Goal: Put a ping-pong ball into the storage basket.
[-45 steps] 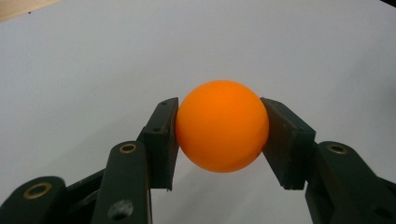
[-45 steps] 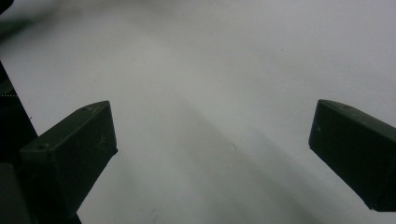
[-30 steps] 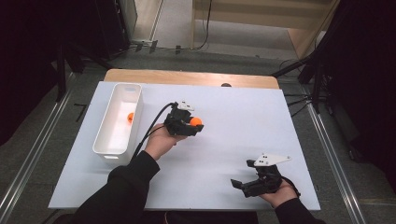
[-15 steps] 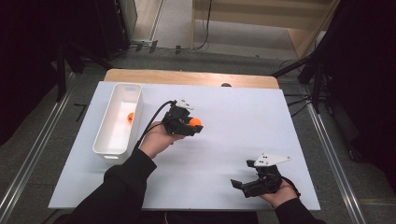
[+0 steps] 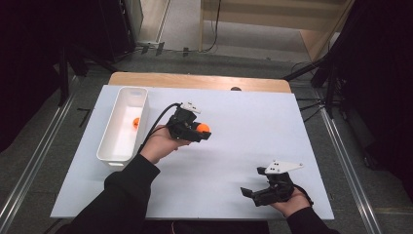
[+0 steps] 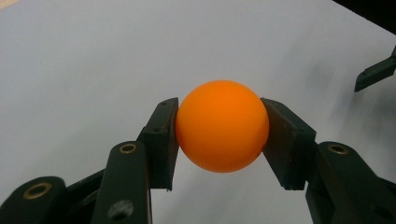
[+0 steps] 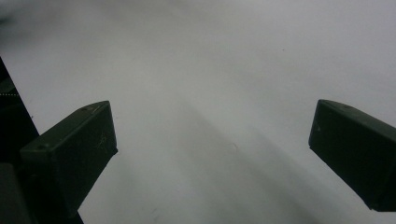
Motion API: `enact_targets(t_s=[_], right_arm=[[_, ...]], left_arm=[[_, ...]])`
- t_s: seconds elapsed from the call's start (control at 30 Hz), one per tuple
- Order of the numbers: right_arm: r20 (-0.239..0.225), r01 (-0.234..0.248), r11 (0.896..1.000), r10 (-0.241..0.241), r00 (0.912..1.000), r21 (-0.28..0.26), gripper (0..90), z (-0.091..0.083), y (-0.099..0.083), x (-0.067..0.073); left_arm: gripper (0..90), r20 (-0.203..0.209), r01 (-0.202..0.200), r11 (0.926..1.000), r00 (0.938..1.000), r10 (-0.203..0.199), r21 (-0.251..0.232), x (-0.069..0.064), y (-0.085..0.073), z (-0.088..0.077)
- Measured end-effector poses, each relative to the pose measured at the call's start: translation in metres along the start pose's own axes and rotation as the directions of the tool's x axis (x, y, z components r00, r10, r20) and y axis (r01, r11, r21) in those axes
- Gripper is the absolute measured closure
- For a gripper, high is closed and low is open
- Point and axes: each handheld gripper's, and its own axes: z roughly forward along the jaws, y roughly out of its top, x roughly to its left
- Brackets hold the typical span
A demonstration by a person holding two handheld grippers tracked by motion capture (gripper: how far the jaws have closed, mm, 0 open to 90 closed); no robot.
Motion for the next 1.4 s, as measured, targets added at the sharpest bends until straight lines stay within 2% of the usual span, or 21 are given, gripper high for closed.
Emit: enact_targets(t_s=[0.37,0.63,0.77,1.17,1.4], right_arm=[[-0.001,0.000,1.000,0.000,1.0000,-0.002,0.0,0.000,0.000,0.000],[-0.001,-0.001,1.000,0.001,1.0000,-0.002,0.0,0.000,0.000,0.000],[-0.002,0.000,1.000,0.000,1.0000,-0.002,0.0,0.000,0.000,0.000],[-0.001,0.000,1.000,0.000,1.0000,-0.002,0.0,0.000,0.000,0.000],[0.000,-0.001,1.000,0.001,1.0000,0.000,0.0,0.000,0.000,0.000]], left_arm=[[50.1,0.010,-0.013,0.9999,0.9999,0.012,0.009,0.001,0.002,-0.011],[50.1,0.004,-0.037,0.9991,0.9993,0.037,0.020,0.001,0.003,-0.019],[50.2,0.003,-0.029,0.9995,0.9996,0.029,0.011,0.002,0.002,-0.022],[50.1,0.015,-0.033,0.9991,0.9993,0.033,0.025,0.004,0.003,-0.032],[50.1,0.027,-0.022,0.9994,0.9994,0.021,0.027,0.008,0.003,-0.040]])
